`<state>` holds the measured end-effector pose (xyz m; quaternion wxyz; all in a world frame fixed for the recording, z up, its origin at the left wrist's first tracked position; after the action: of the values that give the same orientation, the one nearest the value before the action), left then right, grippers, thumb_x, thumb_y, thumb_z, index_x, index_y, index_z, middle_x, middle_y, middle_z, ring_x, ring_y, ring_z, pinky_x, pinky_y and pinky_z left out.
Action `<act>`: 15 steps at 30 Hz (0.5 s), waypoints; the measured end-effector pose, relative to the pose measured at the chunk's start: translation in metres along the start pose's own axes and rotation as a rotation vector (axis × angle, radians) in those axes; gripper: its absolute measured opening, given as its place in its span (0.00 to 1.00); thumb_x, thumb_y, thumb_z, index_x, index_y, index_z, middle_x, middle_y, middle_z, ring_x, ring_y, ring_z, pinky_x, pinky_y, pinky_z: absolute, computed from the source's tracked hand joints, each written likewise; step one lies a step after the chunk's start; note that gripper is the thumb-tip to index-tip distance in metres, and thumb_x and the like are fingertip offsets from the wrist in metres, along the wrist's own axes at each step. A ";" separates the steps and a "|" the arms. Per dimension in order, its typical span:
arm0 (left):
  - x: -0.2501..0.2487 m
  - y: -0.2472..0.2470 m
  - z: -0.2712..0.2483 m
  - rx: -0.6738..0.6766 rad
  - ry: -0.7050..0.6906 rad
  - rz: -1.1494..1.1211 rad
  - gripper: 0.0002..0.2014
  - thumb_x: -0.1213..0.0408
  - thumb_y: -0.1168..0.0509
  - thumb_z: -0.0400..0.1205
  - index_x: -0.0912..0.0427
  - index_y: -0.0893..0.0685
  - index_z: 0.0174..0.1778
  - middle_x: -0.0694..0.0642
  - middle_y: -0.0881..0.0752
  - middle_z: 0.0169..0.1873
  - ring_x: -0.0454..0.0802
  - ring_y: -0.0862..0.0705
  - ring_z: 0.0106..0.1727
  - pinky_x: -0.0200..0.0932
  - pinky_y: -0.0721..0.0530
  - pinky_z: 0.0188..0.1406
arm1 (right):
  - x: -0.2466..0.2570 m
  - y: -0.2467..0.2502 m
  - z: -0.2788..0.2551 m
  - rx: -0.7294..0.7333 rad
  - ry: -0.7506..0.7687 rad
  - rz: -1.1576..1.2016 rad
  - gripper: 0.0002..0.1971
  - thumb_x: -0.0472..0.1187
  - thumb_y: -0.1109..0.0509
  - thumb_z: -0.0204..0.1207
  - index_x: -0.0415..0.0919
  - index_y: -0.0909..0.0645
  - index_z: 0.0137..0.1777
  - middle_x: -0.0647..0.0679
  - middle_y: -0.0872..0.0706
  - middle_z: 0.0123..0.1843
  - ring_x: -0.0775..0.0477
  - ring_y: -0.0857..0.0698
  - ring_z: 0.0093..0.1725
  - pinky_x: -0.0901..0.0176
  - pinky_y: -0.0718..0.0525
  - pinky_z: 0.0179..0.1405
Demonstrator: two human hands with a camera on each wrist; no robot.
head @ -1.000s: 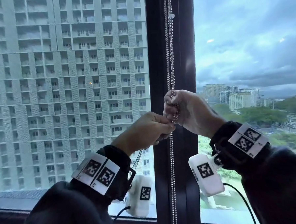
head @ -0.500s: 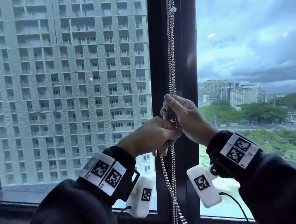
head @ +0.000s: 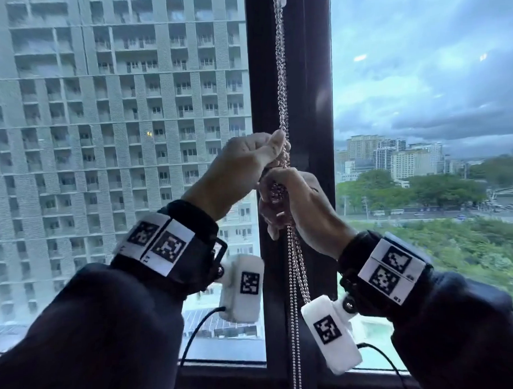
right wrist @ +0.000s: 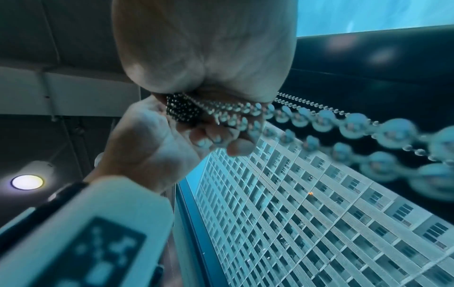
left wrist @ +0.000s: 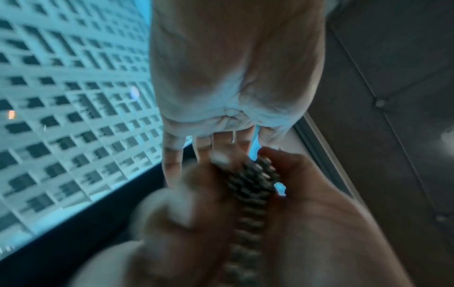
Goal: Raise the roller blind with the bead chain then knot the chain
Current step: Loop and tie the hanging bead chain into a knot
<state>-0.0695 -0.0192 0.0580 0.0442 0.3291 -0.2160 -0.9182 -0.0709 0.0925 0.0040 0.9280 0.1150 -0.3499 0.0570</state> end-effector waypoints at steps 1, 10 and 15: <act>-0.006 -0.003 0.003 -0.004 -0.017 -0.040 0.20 0.53 0.43 0.89 0.67 0.13 0.50 0.65 0.10 0.52 0.53 0.13 0.55 0.49 0.17 0.58 | 0.003 -0.002 0.000 0.041 -0.004 -0.040 0.21 0.40 0.50 0.88 0.33 0.23 0.38 0.42 0.20 0.28 0.43 0.25 0.25 0.45 0.22 0.27; -0.023 0.001 0.008 -0.070 -0.084 -0.075 0.15 0.61 0.36 0.85 0.64 0.11 0.38 0.74 0.11 0.48 0.53 0.15 0.35 0.41 0.18 0.37 | 0.021 0.007 0.006 -0.043 0.030 0.071 0.18 0.40 0.43 0.91 0.35 0.23 0.39 0.41 0.18 0.30 0.45 0.22 0.22 0.55 0.19 0.19; -0.015 -0.006 0.010 -0.107 -0.032 -0.101 0.16 0.58 0.35 0.85 0.59 0.12 0.33 0.55 0.07 0.43 0.56 0.11 0.56 0.52 0.16 0.54 | 0.002 -0.003 -0.006 -0.169 0.085 0.046 0.17 0.45 0.42 0.88 0.41 0.26 0.37 0.42 0.25 0.27 0.47 0.30 0.21 0.62 0.31 0.16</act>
<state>-0.0634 -0.0065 0.0710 0.0119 0.3222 -0.1506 -0.9345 -0.0655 0.0914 0.0004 0.9468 0.0257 -0.3164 0.0535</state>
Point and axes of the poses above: each hand's wrist, its own z-axis towards the middle knuckle, its own y-axis out of the back of the hand, x = y × z, the point moved 4 cm from there along z, towards the middle knuckle
